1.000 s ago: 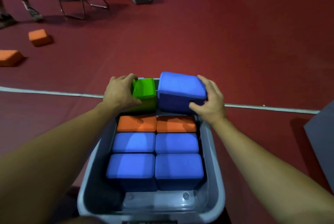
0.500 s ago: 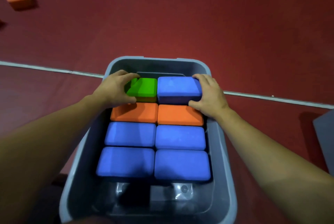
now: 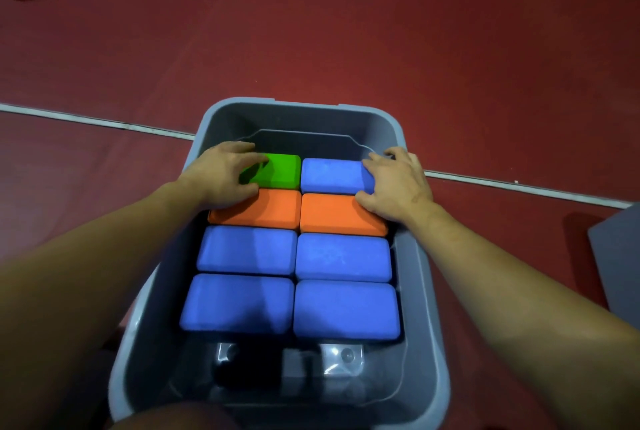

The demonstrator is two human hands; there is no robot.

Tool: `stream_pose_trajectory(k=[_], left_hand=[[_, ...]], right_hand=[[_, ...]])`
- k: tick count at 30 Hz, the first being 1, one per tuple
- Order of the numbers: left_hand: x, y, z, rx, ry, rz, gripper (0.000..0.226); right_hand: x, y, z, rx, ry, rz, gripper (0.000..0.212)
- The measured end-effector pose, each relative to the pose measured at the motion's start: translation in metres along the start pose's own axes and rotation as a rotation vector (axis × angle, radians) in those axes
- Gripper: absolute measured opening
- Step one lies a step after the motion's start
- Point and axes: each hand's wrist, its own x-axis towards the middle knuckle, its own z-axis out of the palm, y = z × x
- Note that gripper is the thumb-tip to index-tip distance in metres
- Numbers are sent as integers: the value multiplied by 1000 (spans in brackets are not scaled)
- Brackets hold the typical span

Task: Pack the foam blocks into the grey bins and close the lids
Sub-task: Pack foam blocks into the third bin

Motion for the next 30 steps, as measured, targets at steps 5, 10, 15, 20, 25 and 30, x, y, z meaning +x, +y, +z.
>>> stream_pose_trajectory(k=[5, 10, 15, 20, 25, 30], left_hand=[[-3, -1, 5, 13, -24, 23, 68], [-1, 2, 10, -10, -51, 37, 78], [3, 3, 15, 10, -39, 23, 78], [1, 7, 14, 210, -5, -10, 81], [-2, 13, 19, 187, 11, -90, 80], [-13, 21, 16, 246, 47, -111, 76]], right_hand=[[-5, 1, 2, 15, 20, -42, 68], [1, 1, 5, -120, -62, -55, 81], [1, 2, 5, -194, -104, -72, 88], [-1, 4, 4, -199, -124, -92, 82], [-1, 4, 3, -224, -121, -117, 74], [-5, 2, 3, -146, -70, -83, 90]])
